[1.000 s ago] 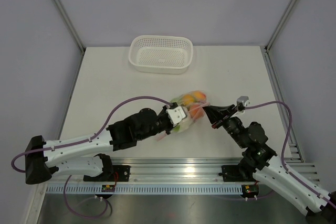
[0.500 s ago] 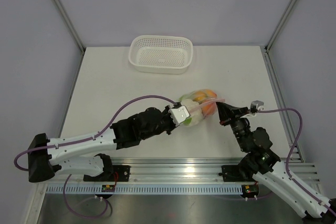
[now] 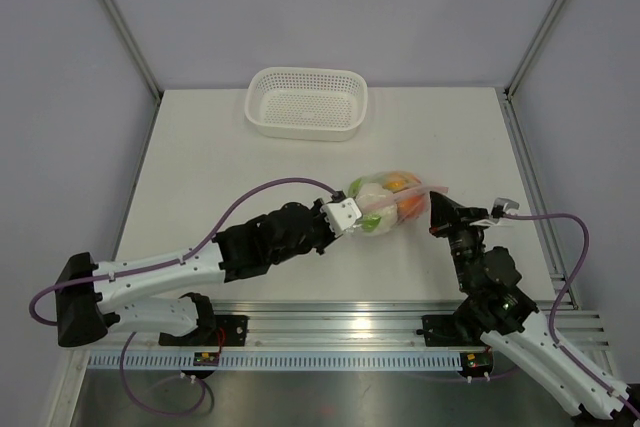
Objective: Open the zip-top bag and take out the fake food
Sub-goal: Unzip the zipper food storage bag at the center of the board.
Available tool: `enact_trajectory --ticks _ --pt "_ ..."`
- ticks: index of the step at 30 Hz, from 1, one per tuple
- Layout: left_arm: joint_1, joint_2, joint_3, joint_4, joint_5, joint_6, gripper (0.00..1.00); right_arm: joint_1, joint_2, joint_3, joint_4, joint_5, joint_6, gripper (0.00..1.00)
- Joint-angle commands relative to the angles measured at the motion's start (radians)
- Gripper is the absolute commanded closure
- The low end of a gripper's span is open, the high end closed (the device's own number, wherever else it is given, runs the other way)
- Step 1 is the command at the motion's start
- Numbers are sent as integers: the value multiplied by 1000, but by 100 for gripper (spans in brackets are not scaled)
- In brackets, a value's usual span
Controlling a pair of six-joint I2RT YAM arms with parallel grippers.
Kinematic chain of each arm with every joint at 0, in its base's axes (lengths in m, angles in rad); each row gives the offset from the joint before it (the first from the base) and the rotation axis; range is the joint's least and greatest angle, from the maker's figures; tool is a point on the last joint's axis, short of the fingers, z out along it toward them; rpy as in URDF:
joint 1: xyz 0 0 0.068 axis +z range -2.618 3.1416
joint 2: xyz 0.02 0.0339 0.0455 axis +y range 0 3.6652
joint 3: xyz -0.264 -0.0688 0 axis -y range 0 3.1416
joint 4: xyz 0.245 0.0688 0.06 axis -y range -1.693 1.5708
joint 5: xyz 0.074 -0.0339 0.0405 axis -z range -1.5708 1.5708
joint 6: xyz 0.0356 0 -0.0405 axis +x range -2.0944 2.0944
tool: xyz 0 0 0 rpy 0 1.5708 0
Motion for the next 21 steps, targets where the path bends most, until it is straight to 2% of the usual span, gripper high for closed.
enact_trajectory --ticks 1,5,7,8,11,12,15,21 --pt "17 8 38 -50 -31 -16 99 -6 -38 18 29 154 21 100" --pt "22 8 40 -50 -19 -21 98 -6 -56 13 22 165 22 100" --pt "23 8 41 -50 -3 -22 93 -4 -53 15 29 148 16 100" --pt "22 7 40 -50 1 -24 82 -6 -46 15 32 139 13 100" --pt "23 -10 32 -36 15 -25 68 -6 -1 26 41 109 7 100" --pt "23 -18 27 -24 15 -30 58 -6 14 30 45 84 -2 100" --pt "23 -68 -3 14 40 -31 45 -6 86 52 55 26 -21 100" --pt "28 -191 -85 89 46 -38 35 -6 139 47 112 -111 -67 100"
